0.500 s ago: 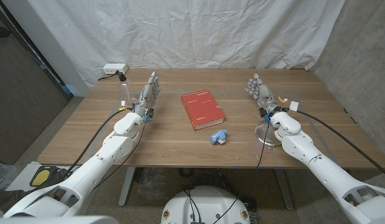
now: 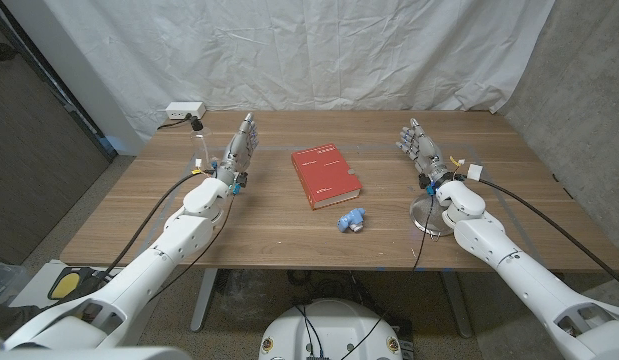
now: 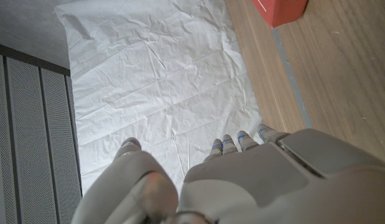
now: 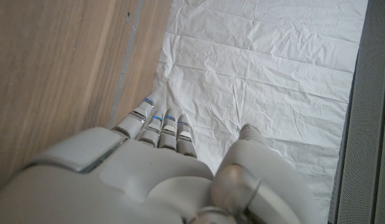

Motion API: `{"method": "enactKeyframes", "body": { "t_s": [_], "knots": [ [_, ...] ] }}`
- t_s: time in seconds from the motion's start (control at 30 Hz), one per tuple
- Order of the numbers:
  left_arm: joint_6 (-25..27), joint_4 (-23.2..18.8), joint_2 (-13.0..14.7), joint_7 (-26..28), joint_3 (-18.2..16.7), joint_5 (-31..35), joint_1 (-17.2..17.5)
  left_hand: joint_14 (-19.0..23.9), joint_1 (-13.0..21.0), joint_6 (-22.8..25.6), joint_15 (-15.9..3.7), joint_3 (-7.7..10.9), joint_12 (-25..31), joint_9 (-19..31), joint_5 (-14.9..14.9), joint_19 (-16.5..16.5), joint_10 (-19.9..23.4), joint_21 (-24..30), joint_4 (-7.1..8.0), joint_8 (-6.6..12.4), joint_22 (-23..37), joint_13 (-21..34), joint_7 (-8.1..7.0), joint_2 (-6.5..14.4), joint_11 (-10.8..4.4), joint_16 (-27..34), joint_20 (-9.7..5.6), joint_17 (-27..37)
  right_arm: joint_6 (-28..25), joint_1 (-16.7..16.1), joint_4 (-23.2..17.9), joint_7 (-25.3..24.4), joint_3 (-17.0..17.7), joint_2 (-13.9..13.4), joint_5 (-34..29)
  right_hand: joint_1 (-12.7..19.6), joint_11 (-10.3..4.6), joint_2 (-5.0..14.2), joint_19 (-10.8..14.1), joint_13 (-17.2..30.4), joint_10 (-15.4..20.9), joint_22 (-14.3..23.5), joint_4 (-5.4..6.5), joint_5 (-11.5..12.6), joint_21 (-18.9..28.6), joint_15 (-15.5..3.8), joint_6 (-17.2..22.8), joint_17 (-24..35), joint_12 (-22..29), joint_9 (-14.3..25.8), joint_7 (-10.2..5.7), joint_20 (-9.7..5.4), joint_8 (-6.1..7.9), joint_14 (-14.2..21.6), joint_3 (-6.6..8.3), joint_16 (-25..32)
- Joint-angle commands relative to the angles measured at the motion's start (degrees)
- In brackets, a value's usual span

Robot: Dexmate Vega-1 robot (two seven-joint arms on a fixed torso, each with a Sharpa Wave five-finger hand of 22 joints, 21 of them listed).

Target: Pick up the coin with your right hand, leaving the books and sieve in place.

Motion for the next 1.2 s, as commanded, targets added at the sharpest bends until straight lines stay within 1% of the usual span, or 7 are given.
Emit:
{"method": "enactKeyframes", "body": {
  "t_s": [0.03,0.37,0.43,0.6,0.9,1.0,1.2],
  "knots": [
    [0.2,-1.7,1.2,0.3,-0.6,0.2,0.7,-1.3,0.6,0.4,0.20,0.29,0.5,0.2,0.4,-0.7,0.2,0.4,-0.37,0.17,0.3,0.3,-0.05,0.2,-0.16,0.6,-4.22,0.3,-2.1,-1.3,-4.9,-2.5,0.4,-1.2,-0.5,1.0,-0.14,0.47,1.1,0.1,1.1,0.3,-0.47,0.3,0.3,0.00,2.0,0.1,0.7,0.2,-0.77,-1.12,0.71,1.0,0.61,0.4],
    [0.1,-1.4,1.3,-0.2,-0.6,-0.1,0.8,-1.1,0.9,0.6,0.25,0.32,0.5,0.2,0.5,-0.7,0.4,0.4,-0.44,0.16,0.3,0.3,-0.03,0.5,-0.18,0.5,-3.69,0.3,-5.1,-0.8,-8.1,-3.3,-0.7,-2.2,-1.5,2.0,0.10,1.11,1.1,0.1,1.4,0.4,-1.01,0.2,0.3,0.30,3.7,0.1,0.7,0.3,-1.13,-0.84,1.13,1.4,1.10,0.5],
    [0.2,-1.1,1.2,-0.5,-0.6,-0.3,0.7,-1.1,0.9,0.6,0.27,0.32,0.5,0.2,0.5,-0.7,0.4,0.4,-0.45,0.15,0.3,0.3,-0.05,0.5,-0.12,0.5,-3.64,0.3,-6.4,-0.7,-9.0,-3.2,-1.0,-2.6,-1.5,2.9,0.18,1.67,1.2,0.1,1.9,0.4,-1.47,0.1,0.2,0.27,4.7,0.1,0.8,0.4,-1.49,-0.69,1.40,1.8,1.57,0.5],
    [0.1,-1.2,1.2,-0.1,-0.8,-0.3,0.9,-1.1,1.0,0.6,0.36,0.33,0.4,0.2,0.5,-0.7,0.3,0.4,-0.48,0.12,0.3,0.3,-0.12,0.7,-0.20,0.5,-3.39,0.3,-9.5,-0.8,-11.9,-4.2,-1.6,-3.9,-2.0,4.1,0.21,1.87,1.8,0.1,2.9,0.4,-2.35,-0.1,0.4,0.15,5.8,0.0,1.1,0.4,-1.54,-0.25,1.57,3.1,2.02,0.8],
    [0.3,-2.5,1.8,0.1,-0.9,-0.2,1.4,-1.1,1.2,0.6,0.43,0.33,0.4,0.2,0.5,-0.8,0.3,0.3,-0.53,0.04,0.3,0.3,-0.06,0.9,-0.11,0.4,-3.15,0.3,-13.5,-1.4,-15.7,-4.8,-1.6,-5.8,-1.4,5.2,0.42,1.87,2.6,0.2,3.8,0.4,-3.19,-0.4,0.6,0.49,6.6,0.0,1.4,0.4,-1.11,0.01,1.64,4.0,2.36,0.9],
    [0.3,-2.7,1.8,0.1,-0.9,-0.1,1.4,-1.1,1.3,0.6,0.46,0.33,0.4,0.2,0.5,-0.8,0.3,0.3,-0.54,0.03,0.3,0.3,-0.08,0.9,-0.14,0.4,-3.08,0.3,-14.7,-1.7,-17.1,-5.0,-1.5,-6.5,-1.2,5.8,0.56,1.75,3.6,0.2,4.6,0.4,-3.70,-0.7,0.9,0.38,6.8,0.0,1.6,0.5,-1.08,0.14,1.47,5.0,2.48,1.1],
    [0.6,-3.2,1.9,0.4,-0.8,0.1,1.6,-1.1,1.4,0.6,0.46,0.32,0.4,0.2,0.5,-0.8,0.3,0.3,-0.57,0.03,0.3,0.3,-0.11,1.0,-0.12,0.4,-2.96,0.3,-17.4,-2.4,-20.1,-6.0,-1.2,-8.2,-1.0,6.3,0.35,1.87,6.1,0.3,6.3,0.5,-4.15,-1.1,1.7,0.15,6.8,0.2,2.0,0.5,-1.16,0.13,1.09,7.8,2.63,1.8]
  ]
}}
